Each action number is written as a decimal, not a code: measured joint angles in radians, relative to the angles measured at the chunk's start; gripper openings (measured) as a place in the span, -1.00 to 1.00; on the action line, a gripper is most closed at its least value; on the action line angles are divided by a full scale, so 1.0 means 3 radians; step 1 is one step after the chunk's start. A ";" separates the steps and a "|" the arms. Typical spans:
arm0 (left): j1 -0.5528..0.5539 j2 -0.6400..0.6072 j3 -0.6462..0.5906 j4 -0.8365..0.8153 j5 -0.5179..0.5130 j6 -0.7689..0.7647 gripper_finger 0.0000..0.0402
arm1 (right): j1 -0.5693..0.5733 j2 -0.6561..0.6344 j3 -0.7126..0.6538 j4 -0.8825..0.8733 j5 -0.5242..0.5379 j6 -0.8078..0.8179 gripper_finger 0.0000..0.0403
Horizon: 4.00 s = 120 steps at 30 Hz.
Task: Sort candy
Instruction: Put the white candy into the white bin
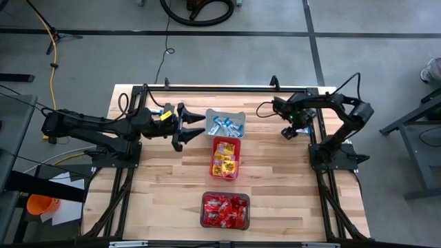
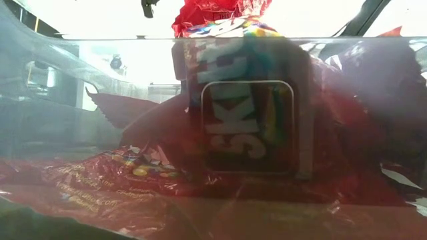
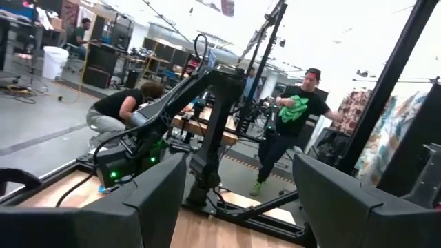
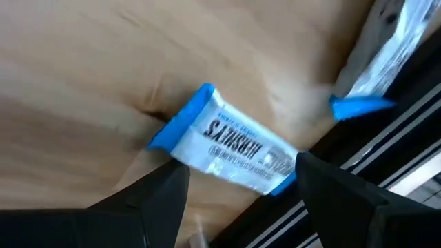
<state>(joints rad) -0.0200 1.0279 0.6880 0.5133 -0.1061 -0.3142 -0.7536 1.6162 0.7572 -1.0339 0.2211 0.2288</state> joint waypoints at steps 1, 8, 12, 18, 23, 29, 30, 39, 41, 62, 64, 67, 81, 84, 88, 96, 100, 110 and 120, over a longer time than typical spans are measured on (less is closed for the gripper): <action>0.0000 0.0000 0.0000 0.0000 -0.0022 0.0003 0.26 | -0.0001 0.0020 0.0019 0.0013 0.0011 -0.0064 0.29; 0.0000 0.0000 0.0000 0.0000 -0.0084 -0.0003 0.26 | 0.0011 0.0269 0.0072 0.0056 -0.0038 -0.0795 0.29; 0.0000 0.0001 0.0000 -0.0001 -0.0116 -0.0058 0.26 | 0.0013 0.0353 0.0085 0.0057 -0.0042 -0.0979 0.29; 0.0000 0.0001 0.0000 -0.0001 -0.0129 -0.0056 0.26 | 0.0012 0.0361 0.0083 0.0065 -0.0130 -0.1196 0.02; 0.0000 0.0001 0.0000 0.0000 -0.0129 -0.0056 0.26 | 0.0020 0.0362 0.0079 0.0025 -0.0184 -0.1067 -0.74; 0.0000 0.0000 0.0000 0.0023 -0.0129 -0.0046 0.26 | 0.0128 0.0296 0.0249 -0.0172 -0.0214 -0.1069 -0.84; 0.0000 -0.0011 0.0000 0.0029 -0.0129 -0.0023 0.26 | 0.0164 0.0233 0.0329 -0.0257 -0.0229 -0.1067 -0.87; 0.0000 -0.0263 0.0004 0.0029 -0.0130 0.0132 0.26 | 0.0570 -0.0788 0.0965 -0.0176 -0.0863 -0.0746 -0.99; 0.0009 -0.0304 0.0004 0.0028 -0.0130 0.0196 0.26 | 0.0722 -0.1127 0.0985 0.0380 -0.1188 -0.0635 -0.99; 0.0178 -0.0142 0.0003 -0.0171 0.0057 0.0149 0.26 | 0.2797 -0.1587 0.0225 0.4612 -0.0342 -0.0096 -1.00; 0.0178 -0.0140 0.0003 -0.0175 0.0057 0.0149 0.26 | 0.2799 -0.1499 0.0300 0.4529 -0.0333 -0.0098 -1.00; 0.0178 -0.0140 0.0003 -0.0175 0.0057 0.0149 0.26 | 0.2796 -0.1413 0.0337 0.4484 -0.0328 -0.0094 -1.00; 0.0178 -0.0140 0.0003 -0.0176 0.0057 0.0156 0.26 | 0.2799 -0.1421 0.0348 0.4480 -0.0394 0.0082 -1.00; 0.0178 -0.0140 0.0003 -0.0177 0.0057 0.0157 0.26 | 0.2799 -0.1421 0.0348 0.4480 -0.0397 0.0082 -1.00; 0.0178 -0.0140 0.0003 -0.0175 0.0057 0.0155 0.26 | 0.2790 -0.1421 0.0348 0.4480 -0.0397 0.0066 -1.00; 0.0178 -0.0140 0.0002 -0.0175 0.0057 0.0154 0.26 | 0.2471 -0.1129 0.0353 0.4486 -0.0399 -0.0094 -1.00; 0.0178 -0.0140 0.0001 -0.0175 0.0056 0.0153 0.26 | 0.2301 -0.0768 0.0352 0.4483 -0.0394 -0.0092 -1.00; 0.0178 -0.0140 0.0000 -0.0174 0.0056 0.0027 0.26 | 0.2012 -0.0266 0.0352 0.4337 -0.0252 0.0290 -0.61; 0.0178 -0.0140 0.0000 -0.0174 0.0056 0.0031 0.26 | 0.1960 -0.0285 0.0493 0.3863 -0.0432 0.0479 0.32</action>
<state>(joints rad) 0.0334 0.9859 0.6880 0.4610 -0.0895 -0.3050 -0.1658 1.5307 0.9051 0.1249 0.0916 0.3725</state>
